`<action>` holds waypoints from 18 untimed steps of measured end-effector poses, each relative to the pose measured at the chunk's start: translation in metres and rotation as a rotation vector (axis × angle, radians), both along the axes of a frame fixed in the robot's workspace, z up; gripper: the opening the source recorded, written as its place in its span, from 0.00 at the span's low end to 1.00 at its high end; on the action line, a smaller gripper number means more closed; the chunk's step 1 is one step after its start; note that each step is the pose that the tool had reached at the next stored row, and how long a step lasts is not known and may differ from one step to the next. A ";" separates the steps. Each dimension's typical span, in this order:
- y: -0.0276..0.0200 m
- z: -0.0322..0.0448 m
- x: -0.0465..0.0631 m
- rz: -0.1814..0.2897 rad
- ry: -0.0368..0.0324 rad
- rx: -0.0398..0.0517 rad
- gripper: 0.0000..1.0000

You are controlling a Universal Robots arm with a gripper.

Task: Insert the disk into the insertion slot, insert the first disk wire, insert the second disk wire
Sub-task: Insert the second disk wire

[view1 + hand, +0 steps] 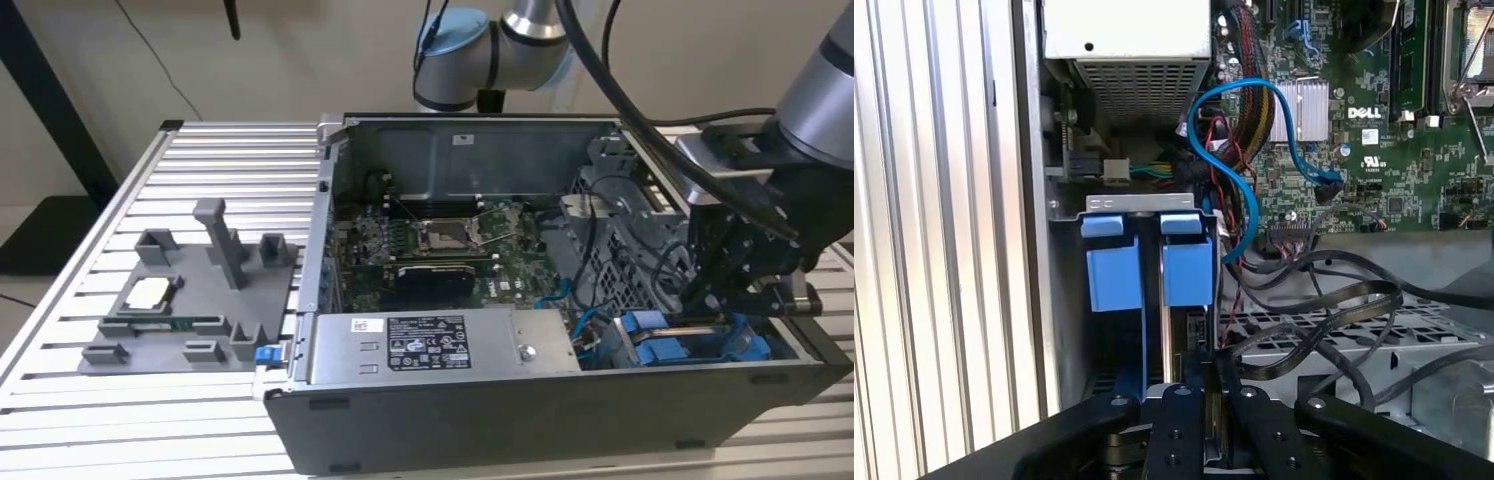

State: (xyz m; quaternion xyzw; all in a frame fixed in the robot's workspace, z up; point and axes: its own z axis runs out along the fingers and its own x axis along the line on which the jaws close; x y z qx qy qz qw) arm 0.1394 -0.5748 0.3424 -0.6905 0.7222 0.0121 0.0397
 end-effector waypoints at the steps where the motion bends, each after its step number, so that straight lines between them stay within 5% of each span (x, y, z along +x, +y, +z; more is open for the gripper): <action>1: 0.0000 -0.0004 0.000 0.000 -0.0002 0.0002 0.16; 10: 0.0000 -0.0081 0.000 0.000 -0.0033 0.0021 0.18; 18: 0.0000 0.0126 0.000 0.000 -0.0031 0.0007 0.24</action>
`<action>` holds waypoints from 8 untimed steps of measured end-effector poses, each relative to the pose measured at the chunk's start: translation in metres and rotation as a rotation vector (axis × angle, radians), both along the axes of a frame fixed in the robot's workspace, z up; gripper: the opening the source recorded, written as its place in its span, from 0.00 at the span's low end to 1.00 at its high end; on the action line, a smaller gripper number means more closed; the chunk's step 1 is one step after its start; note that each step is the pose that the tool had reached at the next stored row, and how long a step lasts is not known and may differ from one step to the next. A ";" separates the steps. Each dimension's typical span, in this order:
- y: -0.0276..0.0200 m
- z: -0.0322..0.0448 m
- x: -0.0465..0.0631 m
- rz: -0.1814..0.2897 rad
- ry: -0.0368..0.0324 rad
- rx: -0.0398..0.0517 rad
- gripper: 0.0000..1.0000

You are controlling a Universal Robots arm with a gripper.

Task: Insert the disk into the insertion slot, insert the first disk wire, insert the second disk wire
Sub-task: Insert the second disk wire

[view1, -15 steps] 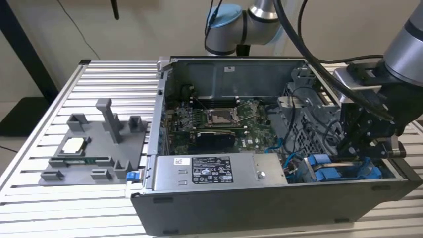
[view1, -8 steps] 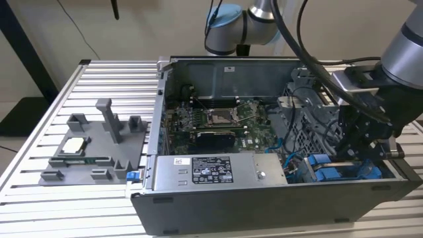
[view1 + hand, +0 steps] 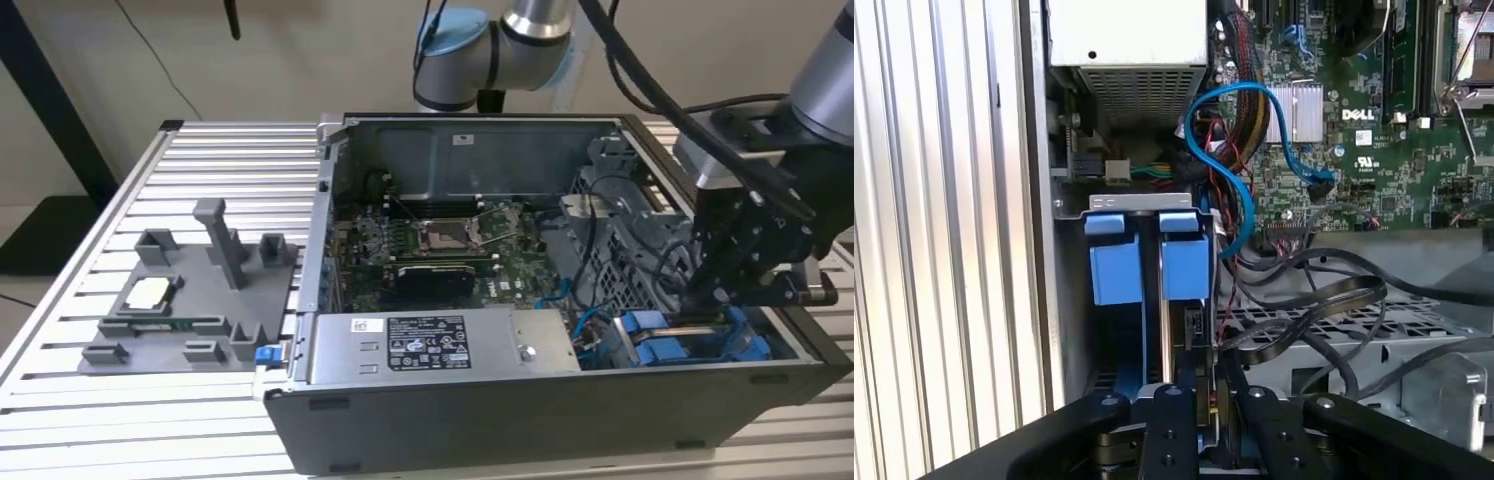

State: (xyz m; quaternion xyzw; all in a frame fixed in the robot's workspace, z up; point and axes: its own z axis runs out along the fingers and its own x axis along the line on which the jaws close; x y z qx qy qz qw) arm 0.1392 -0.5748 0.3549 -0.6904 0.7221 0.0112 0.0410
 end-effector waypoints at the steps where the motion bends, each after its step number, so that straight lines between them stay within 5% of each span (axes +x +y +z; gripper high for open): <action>1: 0.0000 0.0022 0.000 0.000 0.0000 -0.0002 0.24; 8: 0.0000 0.0122 0.000 0.000 0.0000 -0.0001 0.24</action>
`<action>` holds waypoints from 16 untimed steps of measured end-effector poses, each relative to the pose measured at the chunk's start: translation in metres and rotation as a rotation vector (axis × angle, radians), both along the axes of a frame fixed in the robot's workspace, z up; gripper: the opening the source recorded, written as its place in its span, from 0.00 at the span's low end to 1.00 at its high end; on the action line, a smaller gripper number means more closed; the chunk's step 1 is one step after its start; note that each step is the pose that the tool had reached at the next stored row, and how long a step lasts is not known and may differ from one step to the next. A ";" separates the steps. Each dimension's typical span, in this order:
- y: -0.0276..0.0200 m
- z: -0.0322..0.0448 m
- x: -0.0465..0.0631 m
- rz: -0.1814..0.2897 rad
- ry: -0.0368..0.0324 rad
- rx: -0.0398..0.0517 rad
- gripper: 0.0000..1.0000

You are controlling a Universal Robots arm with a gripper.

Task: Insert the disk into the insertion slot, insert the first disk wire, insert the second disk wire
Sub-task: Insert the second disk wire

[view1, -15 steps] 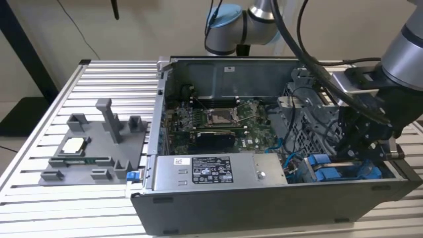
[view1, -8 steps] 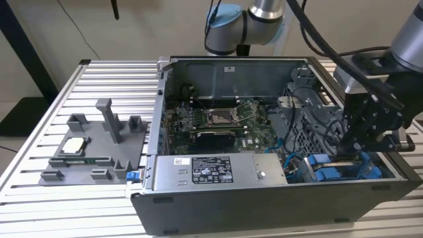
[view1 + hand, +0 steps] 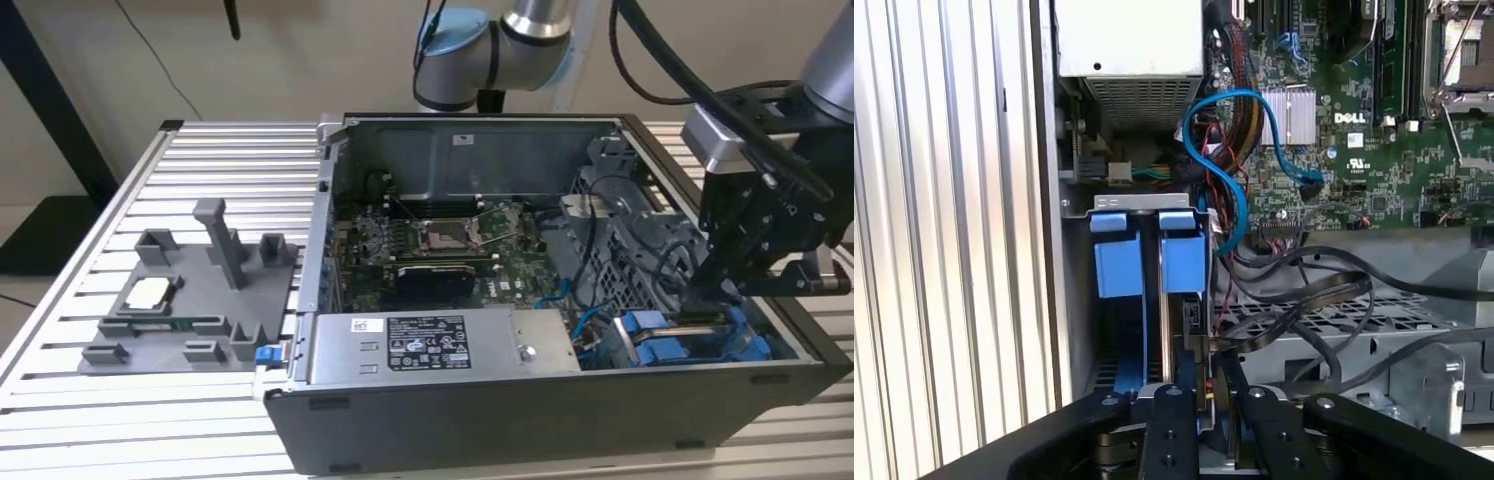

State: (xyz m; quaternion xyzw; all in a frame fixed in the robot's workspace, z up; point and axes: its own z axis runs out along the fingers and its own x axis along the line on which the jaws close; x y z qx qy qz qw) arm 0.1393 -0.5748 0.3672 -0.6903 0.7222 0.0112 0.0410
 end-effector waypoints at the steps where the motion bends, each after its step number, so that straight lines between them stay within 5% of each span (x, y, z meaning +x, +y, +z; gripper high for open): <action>1: 0.0000 0.0016 0.000 0.000 0.0000 0.0000 0.24; 16: 0.0001 0.0188 0.000 0.000 0.0000 0.0002 0.24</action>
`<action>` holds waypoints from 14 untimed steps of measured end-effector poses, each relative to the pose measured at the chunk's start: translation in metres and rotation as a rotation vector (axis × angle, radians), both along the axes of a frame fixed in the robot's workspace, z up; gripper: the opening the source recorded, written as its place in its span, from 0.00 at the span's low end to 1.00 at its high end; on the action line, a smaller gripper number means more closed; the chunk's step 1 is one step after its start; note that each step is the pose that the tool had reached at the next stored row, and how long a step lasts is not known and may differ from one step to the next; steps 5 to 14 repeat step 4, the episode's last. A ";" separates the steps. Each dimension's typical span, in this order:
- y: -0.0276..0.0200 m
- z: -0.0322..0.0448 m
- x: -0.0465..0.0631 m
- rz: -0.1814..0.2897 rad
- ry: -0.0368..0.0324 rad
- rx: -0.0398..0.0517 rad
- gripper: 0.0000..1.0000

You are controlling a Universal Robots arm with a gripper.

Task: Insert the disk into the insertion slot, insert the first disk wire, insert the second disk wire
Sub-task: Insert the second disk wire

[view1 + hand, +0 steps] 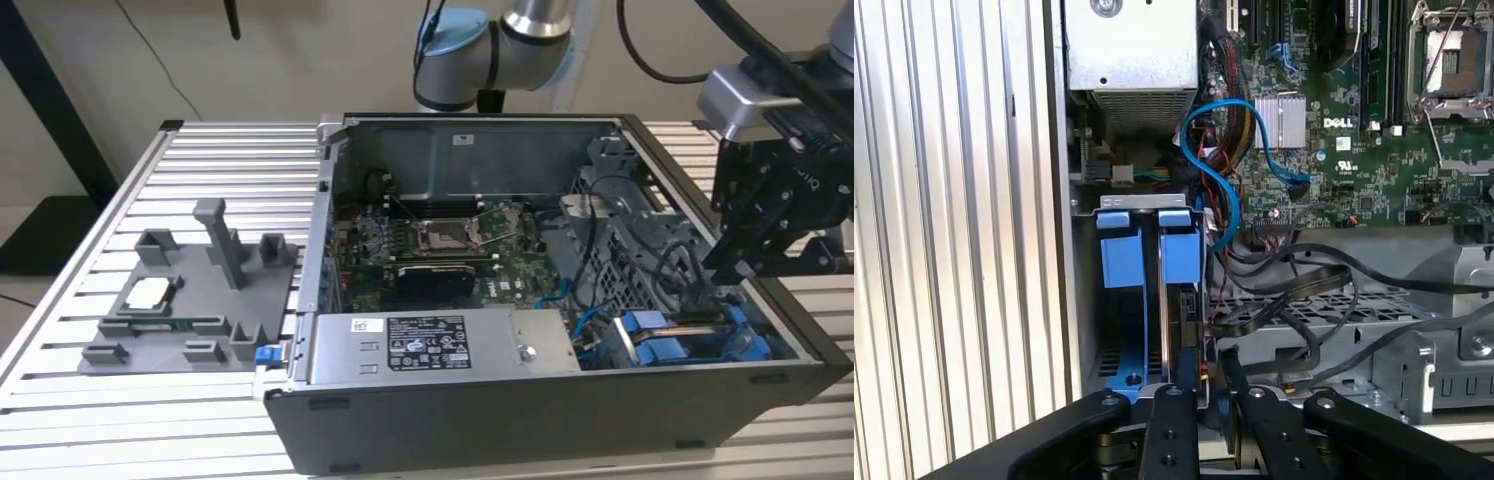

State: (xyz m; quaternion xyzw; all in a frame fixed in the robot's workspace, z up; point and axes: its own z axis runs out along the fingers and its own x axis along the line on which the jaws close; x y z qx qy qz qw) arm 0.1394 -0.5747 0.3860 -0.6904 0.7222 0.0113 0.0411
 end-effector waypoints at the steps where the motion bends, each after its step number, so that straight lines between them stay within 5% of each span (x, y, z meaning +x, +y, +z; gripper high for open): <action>1: -0.0001 0.0006 0.000 0.000 0.0000 -0.0002 0.24; 14: -0.0001 0.0011 0.000 0.000 0.0000 -0.0002 0.24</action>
